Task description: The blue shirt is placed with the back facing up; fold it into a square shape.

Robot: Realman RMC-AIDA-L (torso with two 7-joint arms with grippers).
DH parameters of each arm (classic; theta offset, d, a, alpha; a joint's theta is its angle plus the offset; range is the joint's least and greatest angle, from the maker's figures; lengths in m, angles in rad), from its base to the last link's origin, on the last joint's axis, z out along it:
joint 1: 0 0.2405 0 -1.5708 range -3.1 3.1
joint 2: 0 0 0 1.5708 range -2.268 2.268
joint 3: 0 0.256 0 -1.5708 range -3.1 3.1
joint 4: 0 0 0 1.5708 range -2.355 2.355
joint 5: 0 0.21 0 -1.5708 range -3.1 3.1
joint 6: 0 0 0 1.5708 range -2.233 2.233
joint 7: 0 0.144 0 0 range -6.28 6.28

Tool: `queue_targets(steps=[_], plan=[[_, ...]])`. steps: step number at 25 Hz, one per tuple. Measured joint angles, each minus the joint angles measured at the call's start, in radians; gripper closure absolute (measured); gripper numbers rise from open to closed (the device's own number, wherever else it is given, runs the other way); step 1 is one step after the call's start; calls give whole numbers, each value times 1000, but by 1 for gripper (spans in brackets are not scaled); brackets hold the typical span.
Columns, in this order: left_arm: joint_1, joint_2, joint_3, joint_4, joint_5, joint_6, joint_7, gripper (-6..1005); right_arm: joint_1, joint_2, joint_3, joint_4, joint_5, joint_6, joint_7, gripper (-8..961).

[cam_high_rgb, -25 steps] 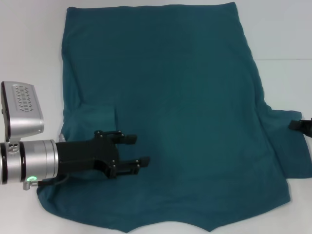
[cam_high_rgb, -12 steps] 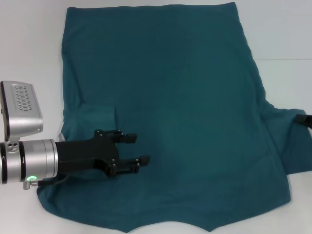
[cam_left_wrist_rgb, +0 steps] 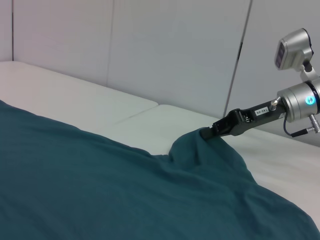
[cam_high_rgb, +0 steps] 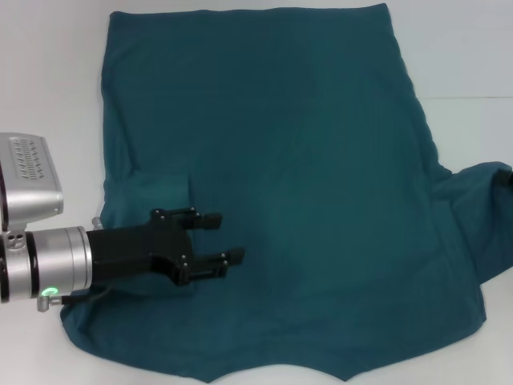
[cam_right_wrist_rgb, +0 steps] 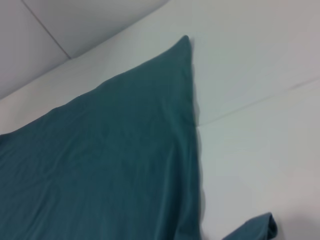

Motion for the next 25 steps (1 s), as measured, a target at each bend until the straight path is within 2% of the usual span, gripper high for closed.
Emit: queue_targets(steps=[12,25], plan=[[4,0,-17,-3,-22,0,0,291,30,-13,-2,-6,-6,23,-124,896],[4,0,-17,-14,-42,7,-1,292,39,-33,-38,-5,-12,-4,-132,873]])
